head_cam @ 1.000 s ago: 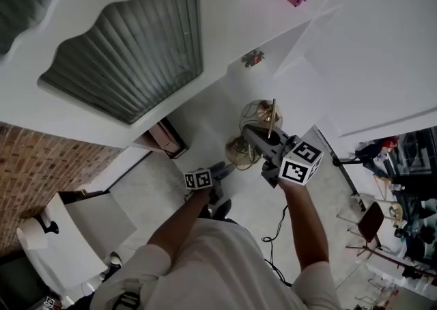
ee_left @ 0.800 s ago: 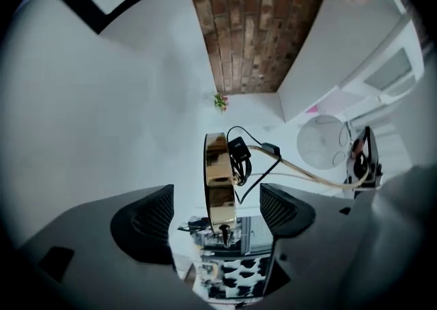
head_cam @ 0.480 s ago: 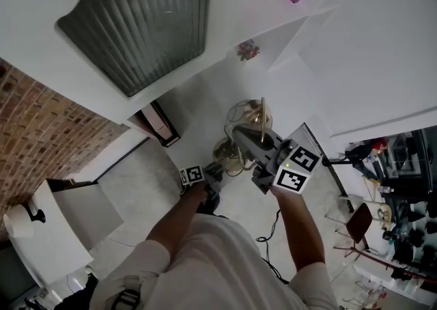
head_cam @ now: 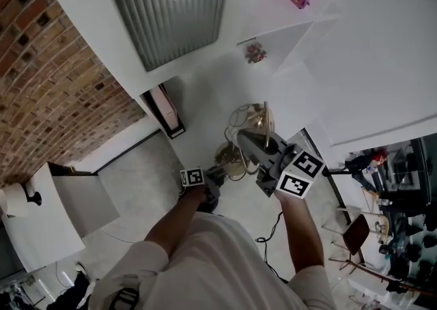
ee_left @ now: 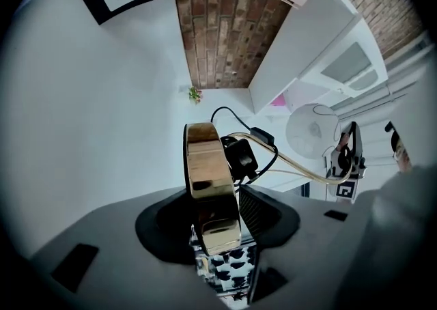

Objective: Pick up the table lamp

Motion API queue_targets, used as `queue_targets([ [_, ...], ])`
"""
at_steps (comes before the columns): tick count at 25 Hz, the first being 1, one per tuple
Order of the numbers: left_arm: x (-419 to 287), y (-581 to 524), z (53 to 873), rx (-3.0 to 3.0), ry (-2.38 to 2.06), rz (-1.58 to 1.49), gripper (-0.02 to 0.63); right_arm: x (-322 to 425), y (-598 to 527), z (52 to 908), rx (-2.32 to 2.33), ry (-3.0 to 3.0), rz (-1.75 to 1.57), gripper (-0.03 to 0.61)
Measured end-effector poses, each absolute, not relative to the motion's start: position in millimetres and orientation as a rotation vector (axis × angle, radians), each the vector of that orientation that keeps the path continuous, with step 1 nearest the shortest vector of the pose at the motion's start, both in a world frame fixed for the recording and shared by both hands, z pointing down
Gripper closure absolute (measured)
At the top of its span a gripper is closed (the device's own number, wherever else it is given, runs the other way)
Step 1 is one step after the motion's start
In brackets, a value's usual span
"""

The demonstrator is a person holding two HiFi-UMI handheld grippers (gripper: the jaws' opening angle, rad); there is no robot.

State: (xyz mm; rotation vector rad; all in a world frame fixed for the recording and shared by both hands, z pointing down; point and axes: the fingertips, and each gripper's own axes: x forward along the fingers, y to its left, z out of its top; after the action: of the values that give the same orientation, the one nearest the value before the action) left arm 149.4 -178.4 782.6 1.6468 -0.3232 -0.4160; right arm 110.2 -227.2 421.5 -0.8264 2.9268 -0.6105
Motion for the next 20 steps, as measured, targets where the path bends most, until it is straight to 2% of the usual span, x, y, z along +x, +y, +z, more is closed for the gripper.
queue_targets([
  [6, 132.3, -148.8, 774.6, 1.705, -0.372, -0.344, 0.441, 107.3, -196.8, 406.3, -0.779, 2.933, -0.593, 0.568],
  [20, 88.7, -109.0, 736.8, 1.575, -0.324, -0.562, 0.474, 72.3, -135.2, 389.0, -0.723, 2.967, -0.539, 0.566],
])
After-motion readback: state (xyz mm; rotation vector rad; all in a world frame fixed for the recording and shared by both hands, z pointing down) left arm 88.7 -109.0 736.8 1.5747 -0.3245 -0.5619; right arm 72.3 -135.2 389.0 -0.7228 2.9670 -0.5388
